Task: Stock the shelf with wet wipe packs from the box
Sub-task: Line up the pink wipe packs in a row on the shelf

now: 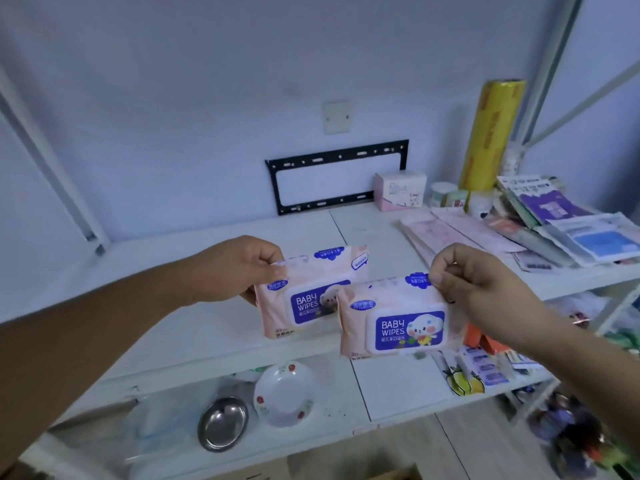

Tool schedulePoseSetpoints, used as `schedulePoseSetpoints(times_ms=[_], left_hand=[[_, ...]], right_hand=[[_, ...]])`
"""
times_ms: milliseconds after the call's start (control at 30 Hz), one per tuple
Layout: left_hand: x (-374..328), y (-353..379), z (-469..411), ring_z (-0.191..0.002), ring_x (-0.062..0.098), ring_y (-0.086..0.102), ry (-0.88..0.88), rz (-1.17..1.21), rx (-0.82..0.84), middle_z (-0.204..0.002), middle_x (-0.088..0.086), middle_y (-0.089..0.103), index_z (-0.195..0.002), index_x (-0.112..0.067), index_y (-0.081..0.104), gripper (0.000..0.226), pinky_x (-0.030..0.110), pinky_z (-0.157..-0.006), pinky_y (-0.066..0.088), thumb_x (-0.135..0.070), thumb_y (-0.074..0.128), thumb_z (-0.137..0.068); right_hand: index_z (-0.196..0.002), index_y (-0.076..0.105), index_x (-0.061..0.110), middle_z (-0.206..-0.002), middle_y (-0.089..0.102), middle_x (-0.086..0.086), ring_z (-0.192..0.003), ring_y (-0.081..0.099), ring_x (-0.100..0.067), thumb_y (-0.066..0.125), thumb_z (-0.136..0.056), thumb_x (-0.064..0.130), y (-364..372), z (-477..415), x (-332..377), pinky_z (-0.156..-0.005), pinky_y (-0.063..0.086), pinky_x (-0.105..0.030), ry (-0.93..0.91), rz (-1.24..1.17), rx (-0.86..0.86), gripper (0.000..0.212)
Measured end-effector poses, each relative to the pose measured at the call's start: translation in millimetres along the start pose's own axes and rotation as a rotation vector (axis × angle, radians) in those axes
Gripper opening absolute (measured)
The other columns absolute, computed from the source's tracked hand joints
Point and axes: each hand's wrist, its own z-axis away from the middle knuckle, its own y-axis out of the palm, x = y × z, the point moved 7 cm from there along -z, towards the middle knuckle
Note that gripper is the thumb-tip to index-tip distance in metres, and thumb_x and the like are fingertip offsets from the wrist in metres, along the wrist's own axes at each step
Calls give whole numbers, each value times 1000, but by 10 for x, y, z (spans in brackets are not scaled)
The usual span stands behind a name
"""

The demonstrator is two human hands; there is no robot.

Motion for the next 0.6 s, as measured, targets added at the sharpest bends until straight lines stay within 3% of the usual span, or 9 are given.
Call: schedulePoseSetpoints(times_ms=[167, 300, 400, 500, 600], left_hand=[[479, -740, 385, -69, 13, 69, -77, -18, -131, -76, 1, 72, -76, -12, 60, 24, 23, -61, 55, -17, 60, -99], [896, -1209, 567, -70, 13, 69, -114, -29, -212, -79, 3, 74, -78, -13, 64, 21, 25, -64, 57, -19, 61, -99], [1201, -1521, 674, -71, 12, 69, -129, -30, -264, -83, 6, 76, -83, -12, 69, 18, 25, -65, 57, -21, 63, -97], [1471, -1787, 731, -73, 15, 70, -149, -28, -309, -84, 7, 76, -85, -12, 72, 18, 34, -72, 61, -23, 65, -96], [1673, -2021, 694, -76, 16, 71, -173, -61, -357, -91, 10, 77, -88, -11, 72, 18, 35, -76, 62, -23, 64, -97]], right_hand=[[-84, 60, 16, -71, 69, -2, -64, 62, -15, 54, -101, 9, 629, -306, 492, -60, 45, -25, -52, 10, 54, 19], [-84, 61, 16, -76, 72, -5, -64, 63, -12, 55, -100, 9, 1174, -535, 775, -57, 46, -16, -51, 25, 75, 19], [-83, 61, 15, -78, 72, -4, -69, 63, -16, 54, -100, 6, 1565, -697, 989, -64, 47, -25, -67, 27, 102, 20], [-85, 61, 15, -85, 74, -7, -80, 69, -25, 54, -100, 8, 1874, -823, 1161, -68, 52, -29, -82, 37, 99, 19], [-85, 61, 14, -84, 73, -7, -76, 67, -22, 53, -99, 6, 2150, -955, 1276, -68, 51, -30, -91, 20, 108, 19]])
